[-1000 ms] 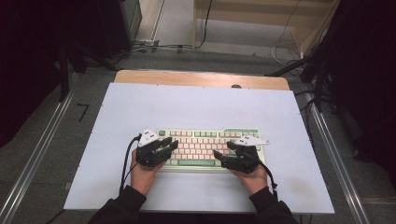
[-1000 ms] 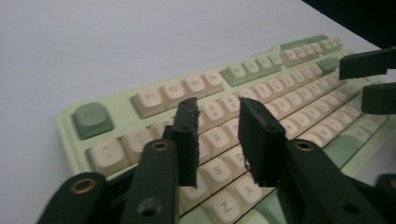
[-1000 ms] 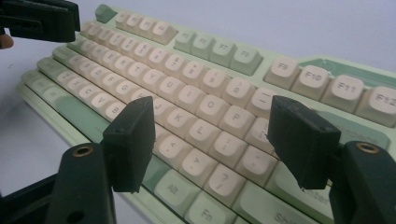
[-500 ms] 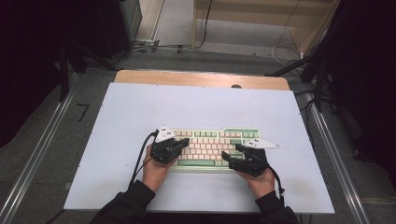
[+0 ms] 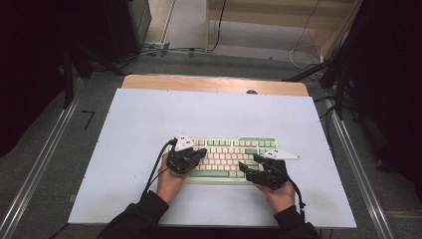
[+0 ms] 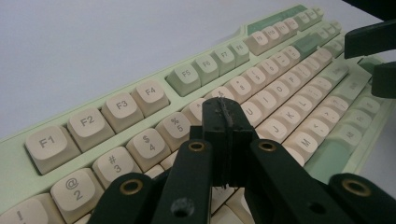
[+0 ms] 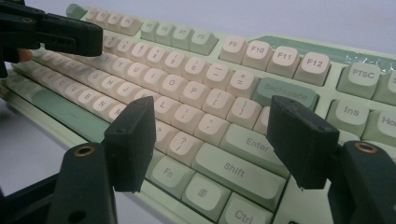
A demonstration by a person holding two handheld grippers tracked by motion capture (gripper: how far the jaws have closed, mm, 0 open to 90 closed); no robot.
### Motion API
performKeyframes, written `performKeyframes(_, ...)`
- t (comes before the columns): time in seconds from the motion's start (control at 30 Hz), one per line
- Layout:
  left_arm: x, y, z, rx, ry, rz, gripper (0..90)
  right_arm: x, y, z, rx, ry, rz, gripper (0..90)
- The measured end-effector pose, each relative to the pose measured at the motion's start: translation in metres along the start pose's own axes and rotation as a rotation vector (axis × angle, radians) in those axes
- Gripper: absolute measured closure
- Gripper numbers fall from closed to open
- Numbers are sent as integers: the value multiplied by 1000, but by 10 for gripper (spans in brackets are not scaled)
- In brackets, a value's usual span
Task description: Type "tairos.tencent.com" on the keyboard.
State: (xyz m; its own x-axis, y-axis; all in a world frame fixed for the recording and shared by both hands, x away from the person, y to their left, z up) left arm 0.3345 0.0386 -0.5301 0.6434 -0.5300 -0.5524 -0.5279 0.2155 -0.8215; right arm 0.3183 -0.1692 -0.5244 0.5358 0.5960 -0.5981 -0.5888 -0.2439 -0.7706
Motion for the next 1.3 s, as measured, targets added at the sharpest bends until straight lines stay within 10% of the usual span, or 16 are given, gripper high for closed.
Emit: performKeyframes(1.3,5,3,1,4,-7,25,900,0,0,0,-5,0,5,317)
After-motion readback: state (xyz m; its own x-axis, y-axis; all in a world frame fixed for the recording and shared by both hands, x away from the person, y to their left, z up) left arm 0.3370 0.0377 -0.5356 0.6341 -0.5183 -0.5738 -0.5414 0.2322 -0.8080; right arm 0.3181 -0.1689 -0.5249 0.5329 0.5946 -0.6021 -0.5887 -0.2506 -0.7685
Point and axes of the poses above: each handheld gripper's, and its own axes: x roughly forward along the jaws, y roughly out of its underside, z roughly to its left, the point moved 7 cm from there along x, roughly forward along the jaws, and after that the axes turned 4 degrees about -y, right-handed, at the moved point
